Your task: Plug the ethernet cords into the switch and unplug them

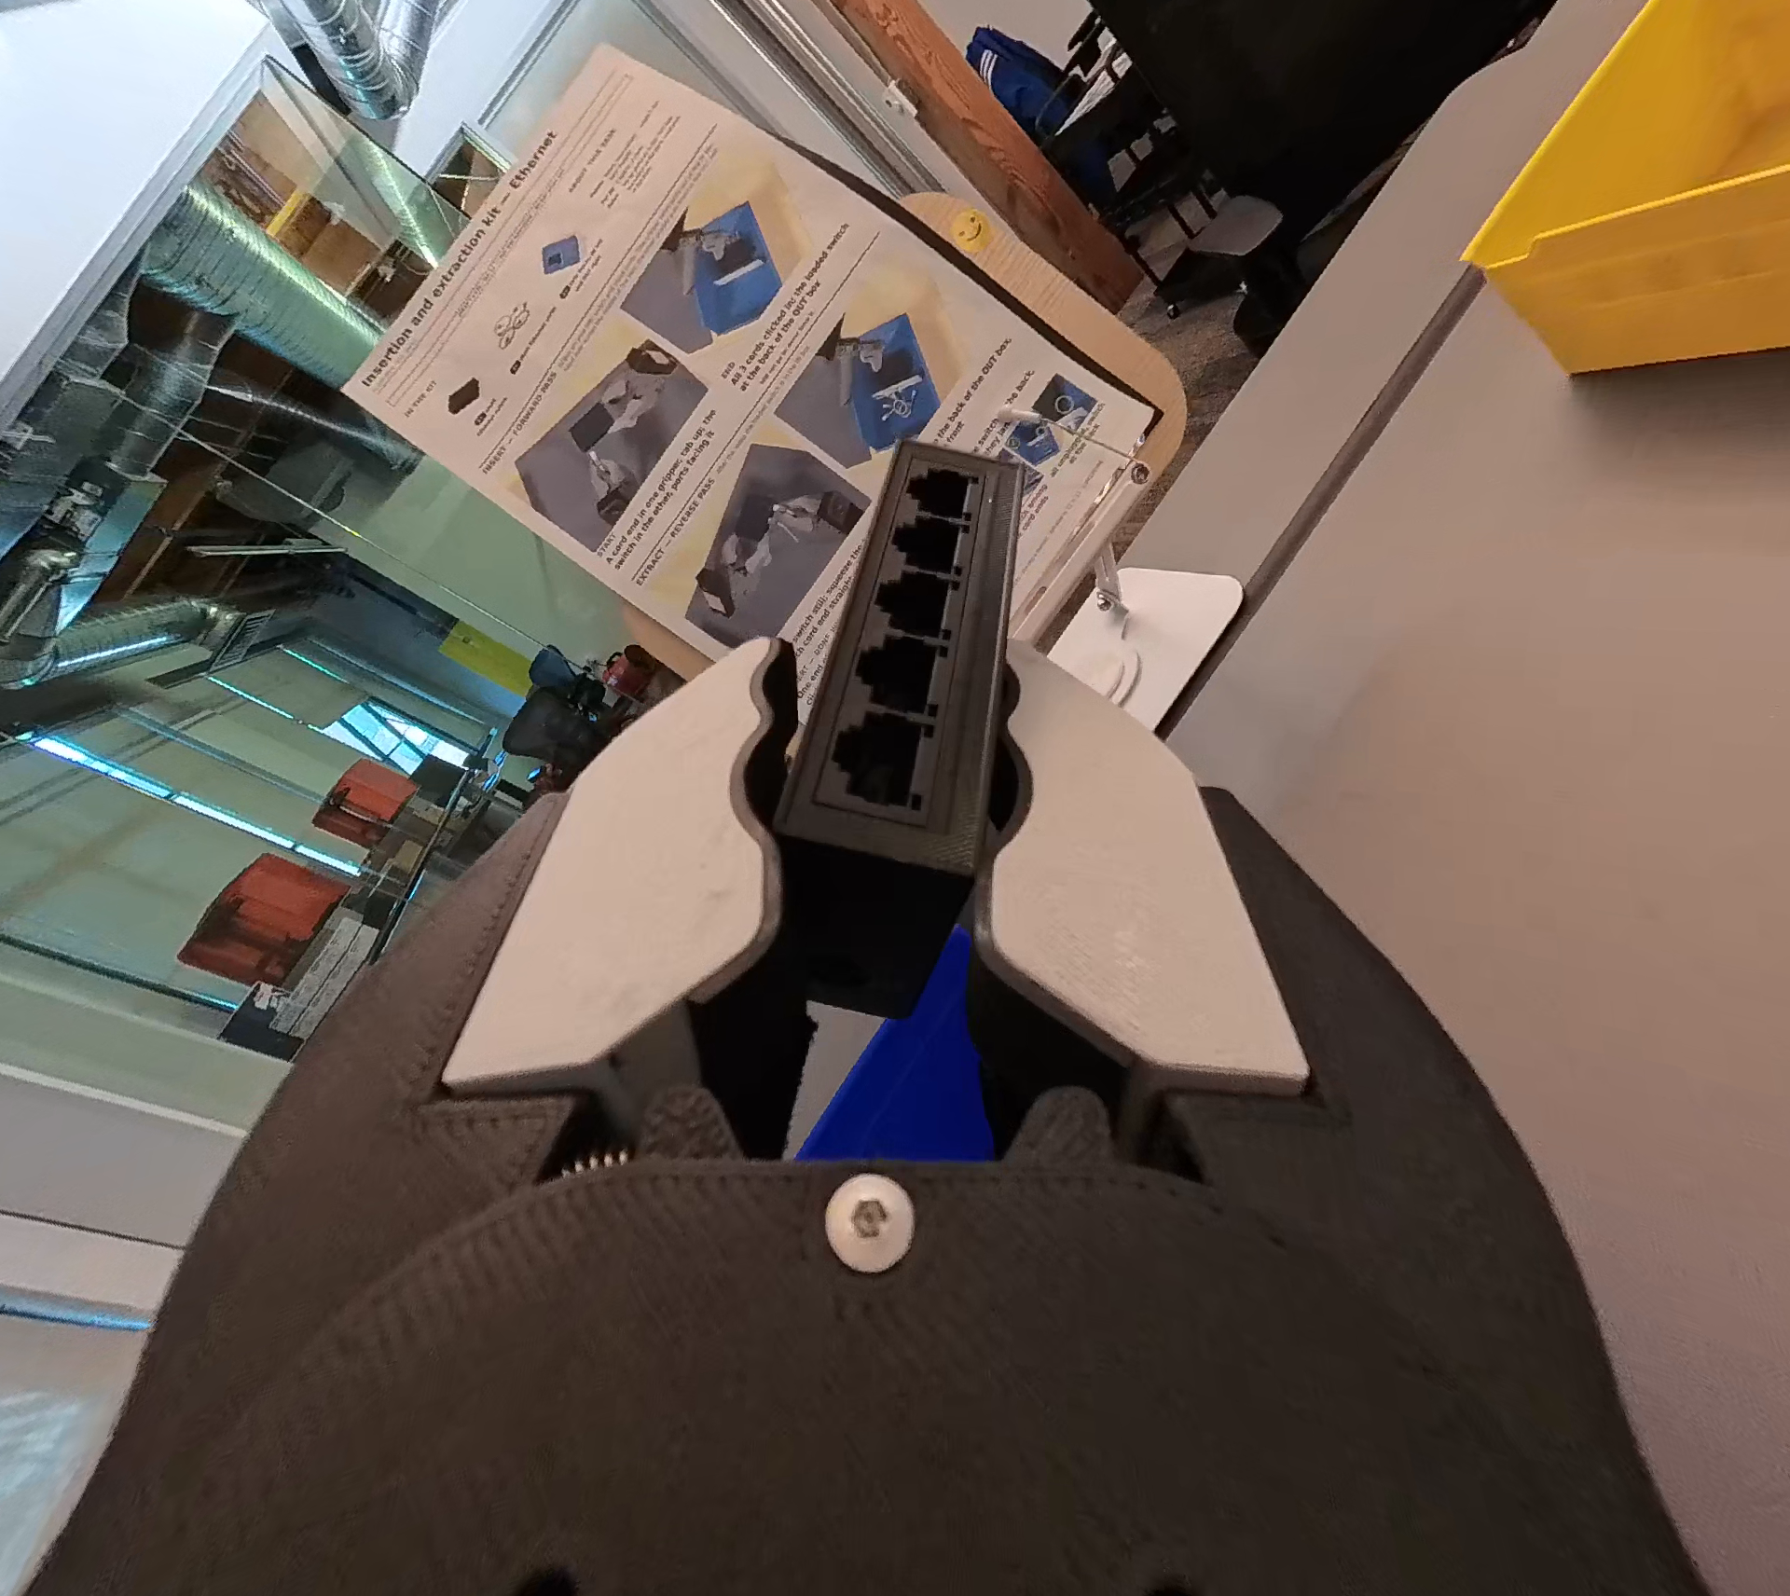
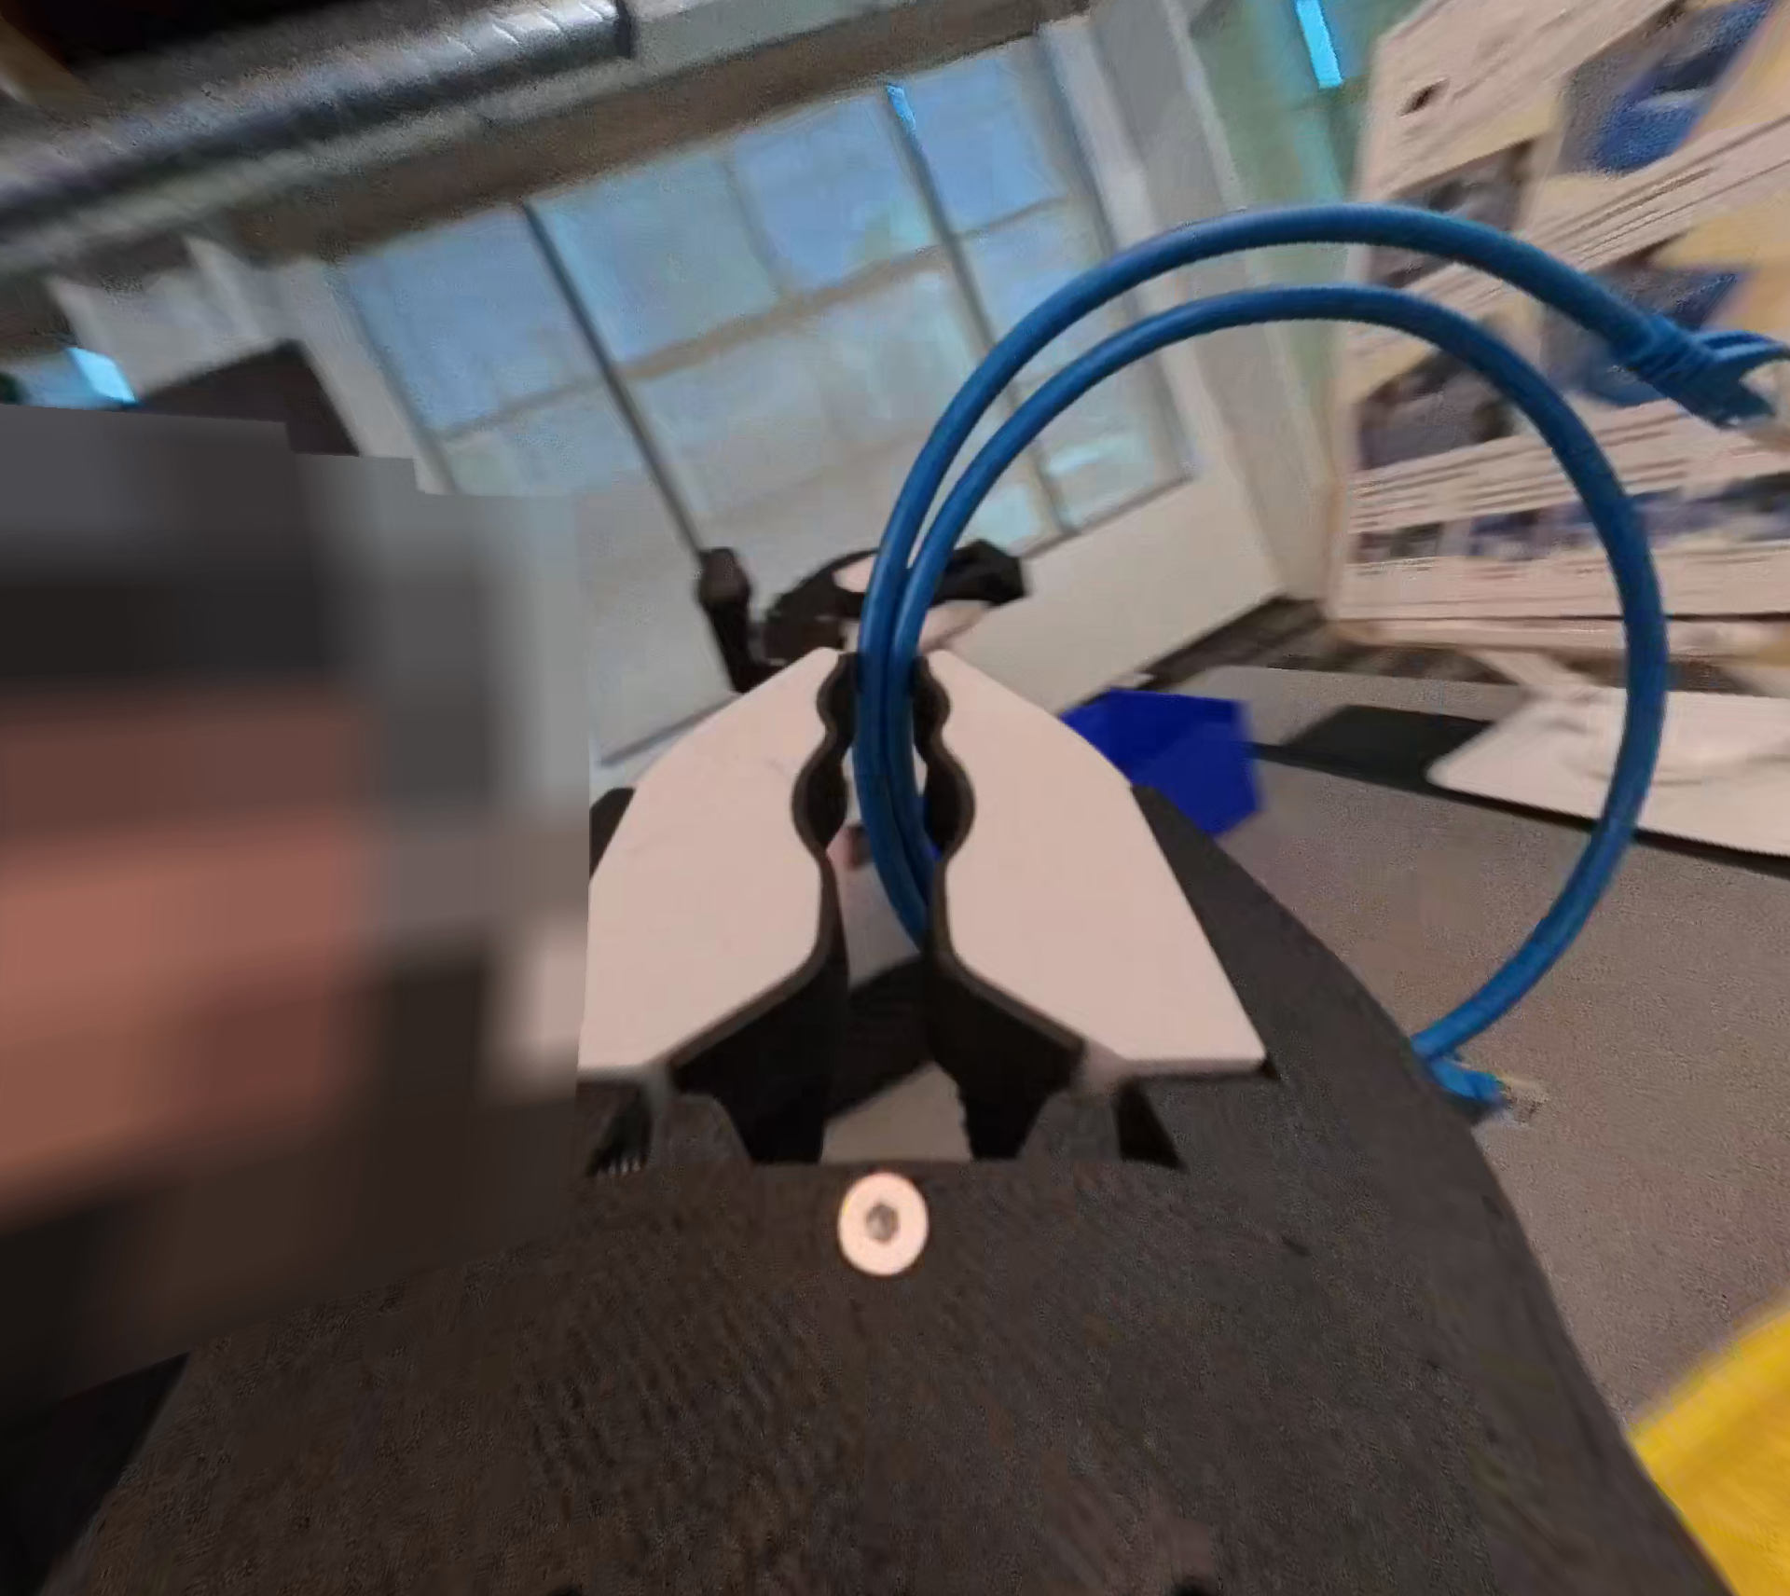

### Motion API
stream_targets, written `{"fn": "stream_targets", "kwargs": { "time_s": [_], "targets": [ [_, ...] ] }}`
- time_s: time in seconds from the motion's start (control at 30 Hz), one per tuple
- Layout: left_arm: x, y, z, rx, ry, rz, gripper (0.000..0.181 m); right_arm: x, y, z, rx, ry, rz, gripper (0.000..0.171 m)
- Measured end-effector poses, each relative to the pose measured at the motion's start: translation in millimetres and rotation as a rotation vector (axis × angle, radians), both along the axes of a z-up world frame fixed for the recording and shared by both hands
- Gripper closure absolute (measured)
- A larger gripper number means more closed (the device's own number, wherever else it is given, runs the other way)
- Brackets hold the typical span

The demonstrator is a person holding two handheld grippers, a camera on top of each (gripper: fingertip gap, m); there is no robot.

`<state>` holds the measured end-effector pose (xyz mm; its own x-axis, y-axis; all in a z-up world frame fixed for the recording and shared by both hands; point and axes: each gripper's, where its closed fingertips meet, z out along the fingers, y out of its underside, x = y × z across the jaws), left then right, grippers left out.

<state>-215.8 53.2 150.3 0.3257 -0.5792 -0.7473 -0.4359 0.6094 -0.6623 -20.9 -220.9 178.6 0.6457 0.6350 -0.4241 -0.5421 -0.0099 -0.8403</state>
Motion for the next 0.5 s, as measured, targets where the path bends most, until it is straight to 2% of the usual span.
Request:
{"fn": "stream_targets", "kwargs": {
  "time_s": [0.03,0.13,0.2,0.33,0.37,0.43,0.5],
  "targets": [
    [1.1,0.1,-0.9,0.001,0.005,0.002,0.144,20.3,1.1,-3.4,-0.045,-0.094,-0.116,0.159],
    [5.7,-0.5,-4.4,0.013,0.025,0.008,0.144,87.8,13.5,-49.7,-0.269,-0.428,-0.461,0.159],
    [8.8,-1.2,-7.2,0.023,0.041,0.013,0.144,121.8,21.6,-106.2,-0.477,-0.584,-0.56,0.159],
    [15.8,-4.2,-12.7,0.025,0.065,0.004,0.145,123.2,38.9,-221.0,-0.768,-0.667,-0.448,0.159],
    [17.9,-5.8,-14.2,0.02,0.069,-0.004,0.145,121.9,39.7,-245.7,-0.845,-0.736,-0.433,0.158],
    [22.2,-9.1,-16.2,0.015,0.073,-0.021,0.145,113.4,43.8,-274.6,-0.905,-0.835,-0.397,0.158],
    [26.8,-13.8,-18.8,-0.001,0.077,-0.047,0.145,104.0,49.5,-280.3,-0.925,-0.795,-0.377,0.157]
  ]
}}
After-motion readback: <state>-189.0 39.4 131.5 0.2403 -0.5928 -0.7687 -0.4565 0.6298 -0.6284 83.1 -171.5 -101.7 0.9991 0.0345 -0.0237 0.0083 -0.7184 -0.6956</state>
